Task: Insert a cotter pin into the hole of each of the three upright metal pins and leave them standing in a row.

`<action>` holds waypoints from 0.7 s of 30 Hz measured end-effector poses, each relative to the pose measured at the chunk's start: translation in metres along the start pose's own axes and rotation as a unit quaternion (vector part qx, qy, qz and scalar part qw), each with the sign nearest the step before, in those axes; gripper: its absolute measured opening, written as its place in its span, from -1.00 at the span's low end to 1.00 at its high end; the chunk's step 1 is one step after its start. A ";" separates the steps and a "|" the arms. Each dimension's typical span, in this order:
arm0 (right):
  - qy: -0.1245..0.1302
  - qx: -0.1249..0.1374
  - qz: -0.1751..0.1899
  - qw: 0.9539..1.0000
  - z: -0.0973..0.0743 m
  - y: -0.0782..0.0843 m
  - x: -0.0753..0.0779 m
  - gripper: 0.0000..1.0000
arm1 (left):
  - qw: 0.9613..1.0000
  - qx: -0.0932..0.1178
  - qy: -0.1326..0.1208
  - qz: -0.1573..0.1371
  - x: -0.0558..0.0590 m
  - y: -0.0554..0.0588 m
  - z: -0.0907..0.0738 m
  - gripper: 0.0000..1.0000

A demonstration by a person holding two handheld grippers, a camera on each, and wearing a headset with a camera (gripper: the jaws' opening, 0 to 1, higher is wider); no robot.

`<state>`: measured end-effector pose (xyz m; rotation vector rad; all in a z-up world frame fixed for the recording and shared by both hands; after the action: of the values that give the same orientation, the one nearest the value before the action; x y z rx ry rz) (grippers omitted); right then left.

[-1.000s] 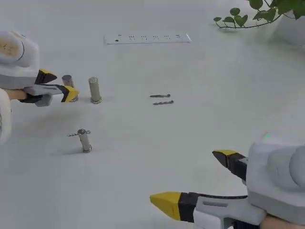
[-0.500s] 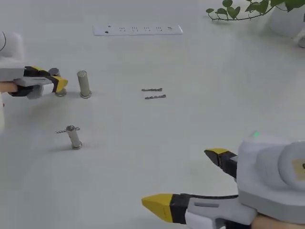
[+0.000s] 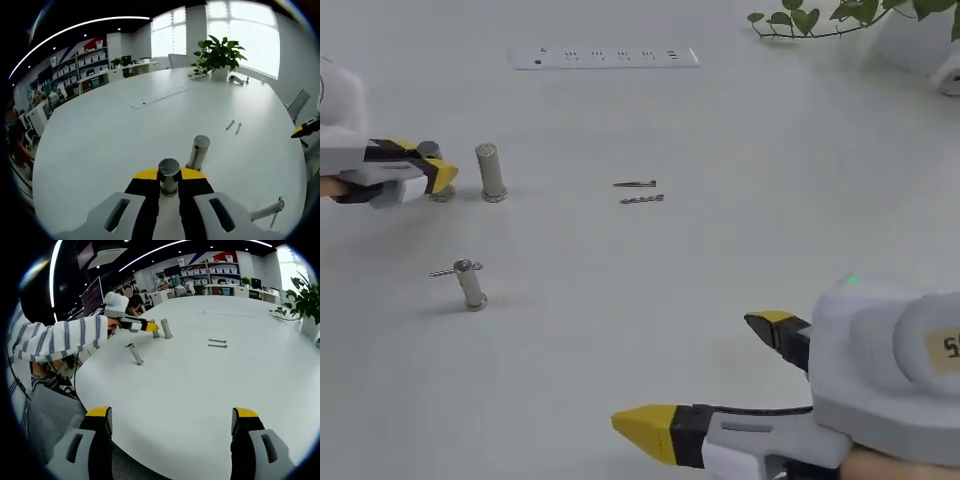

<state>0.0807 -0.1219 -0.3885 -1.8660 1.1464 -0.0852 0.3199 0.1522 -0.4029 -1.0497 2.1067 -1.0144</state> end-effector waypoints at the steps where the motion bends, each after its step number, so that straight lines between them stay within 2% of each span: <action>1: 0.000 0.000 0.000 1.000 0.000 0.000 0.000 0.97 | 1.000 0.003 0.001 0.000 0.001 -0.001 -0.002 -0.82; 12: -0.009 0.006 -0.017 1.000 0.001 -0.004 -0.003 0.97 | 0.999 0.044 0.001 -0.003 0.002 -0.027 -0.045 -0.81; 14: -0.010 0.005 -0.021 1.000 0.001 -0.004 -0.003 0.97 | 0.999 0.049 0.007 0.004 0.005 -0.031 -0.055 -0.81; 16: -0.013 0.009 -0.024 1.000 0.001 -0.005 -0.004 0.97 | 0.998 0.056 0.011 0.025 0.010 -0.035 -0.065 -0.81; 21: -0.020 0.016 -0.034 0.999 0.000 -0.009 -0.006 0.97 | 0.997 0.066 0.033 0.039 0.026 -0.043 -0.087 -0.81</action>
<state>0.0832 -0.1157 -0.3797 -1.8710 1.0479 -0.1035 0.2586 0.1459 -0.3232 -0.8748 2.0832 -1.1478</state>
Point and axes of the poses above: the centre of the closed fingertips' face, and the gripper's own axes: z roughly forward along the fingers, x roughly to its right, y roughly out of its underside, the point moved 10 cm from there along -z, roughly backward along the fingers, and after that the axes turned 14 degrees about -y, right-handed, at the moved point
